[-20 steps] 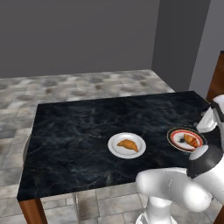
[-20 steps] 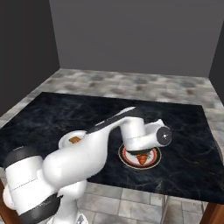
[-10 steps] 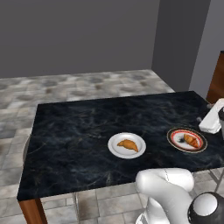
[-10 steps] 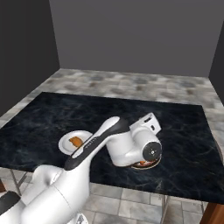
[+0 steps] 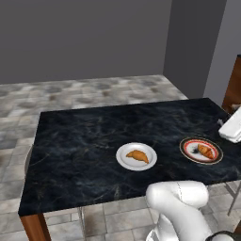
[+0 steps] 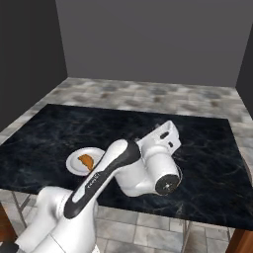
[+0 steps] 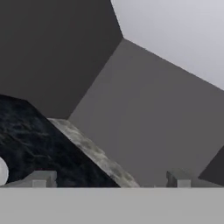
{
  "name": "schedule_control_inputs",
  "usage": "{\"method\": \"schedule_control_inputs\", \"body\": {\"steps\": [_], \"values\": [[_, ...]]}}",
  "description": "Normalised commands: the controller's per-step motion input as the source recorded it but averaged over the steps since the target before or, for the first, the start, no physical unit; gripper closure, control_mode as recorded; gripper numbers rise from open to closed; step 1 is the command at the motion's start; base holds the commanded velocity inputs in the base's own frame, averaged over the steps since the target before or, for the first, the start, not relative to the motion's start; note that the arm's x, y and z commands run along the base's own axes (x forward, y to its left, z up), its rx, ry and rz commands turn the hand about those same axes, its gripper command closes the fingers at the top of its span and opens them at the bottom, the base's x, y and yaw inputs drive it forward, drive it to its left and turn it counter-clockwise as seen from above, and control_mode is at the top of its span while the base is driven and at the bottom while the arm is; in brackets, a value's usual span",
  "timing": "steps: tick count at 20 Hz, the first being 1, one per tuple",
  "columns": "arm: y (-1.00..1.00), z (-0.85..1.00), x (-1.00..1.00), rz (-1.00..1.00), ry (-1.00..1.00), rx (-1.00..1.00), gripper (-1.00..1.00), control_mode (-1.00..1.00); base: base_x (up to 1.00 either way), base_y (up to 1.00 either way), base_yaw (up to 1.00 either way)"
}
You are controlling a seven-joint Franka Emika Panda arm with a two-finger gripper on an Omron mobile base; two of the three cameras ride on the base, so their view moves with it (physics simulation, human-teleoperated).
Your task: Place the pastries on the plates.
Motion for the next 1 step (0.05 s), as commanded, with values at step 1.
{"method": "schedule_control_inputs", "body": {"steps": [1], "values": [[-0.2,0.43,-0.27,0.0,-0.16,0.0,-1.0,-1.0,0.0,0.0,0.0]]}}
